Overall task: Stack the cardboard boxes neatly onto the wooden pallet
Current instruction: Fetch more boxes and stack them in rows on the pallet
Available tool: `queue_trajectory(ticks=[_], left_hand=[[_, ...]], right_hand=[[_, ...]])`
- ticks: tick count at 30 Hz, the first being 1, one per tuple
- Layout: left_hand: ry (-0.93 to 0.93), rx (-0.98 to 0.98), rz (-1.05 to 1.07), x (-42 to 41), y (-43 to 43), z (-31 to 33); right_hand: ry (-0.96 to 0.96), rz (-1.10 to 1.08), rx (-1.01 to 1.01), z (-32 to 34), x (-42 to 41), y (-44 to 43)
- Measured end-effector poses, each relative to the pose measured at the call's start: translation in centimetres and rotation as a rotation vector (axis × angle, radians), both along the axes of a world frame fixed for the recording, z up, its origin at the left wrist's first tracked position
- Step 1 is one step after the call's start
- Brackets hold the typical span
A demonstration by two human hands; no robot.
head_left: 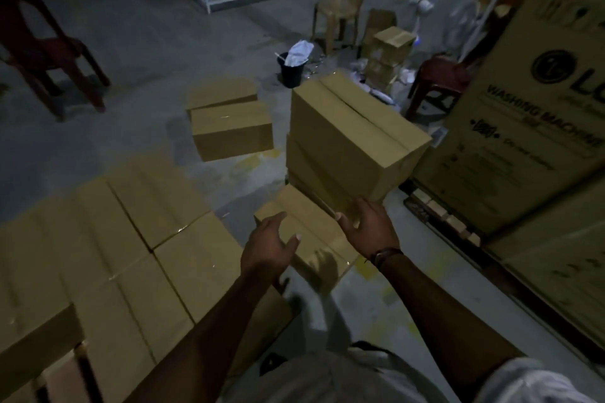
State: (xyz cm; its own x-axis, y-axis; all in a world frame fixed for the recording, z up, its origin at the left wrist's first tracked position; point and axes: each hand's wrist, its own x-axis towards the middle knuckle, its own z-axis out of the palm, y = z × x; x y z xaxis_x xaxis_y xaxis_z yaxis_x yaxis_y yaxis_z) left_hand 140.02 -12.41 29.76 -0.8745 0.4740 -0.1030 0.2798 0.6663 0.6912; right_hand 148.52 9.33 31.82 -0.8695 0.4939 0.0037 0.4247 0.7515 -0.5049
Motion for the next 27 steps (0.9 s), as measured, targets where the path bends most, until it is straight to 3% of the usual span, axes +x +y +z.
queue_trajectory(ticks=[7, 17, 27], left_hand=[[-0.028, 0.056, 0.006, -4.5, 6.6, 1.3], [-0.041, 0.128, 0.091, -10.5, 16.9, -1.5], [-0.224, -0.037, 0.173, -18.9, 33.1, -3.2]], right_hand=[[0.017, -0.052, 0.023, 0.2, -4.0, 4.5], [-0.054, 0.056, 0.048, -2.6, -13.1, 16.0], [-0.15, 0.177, -0.004, -5.4, -26.4, 32.8]])
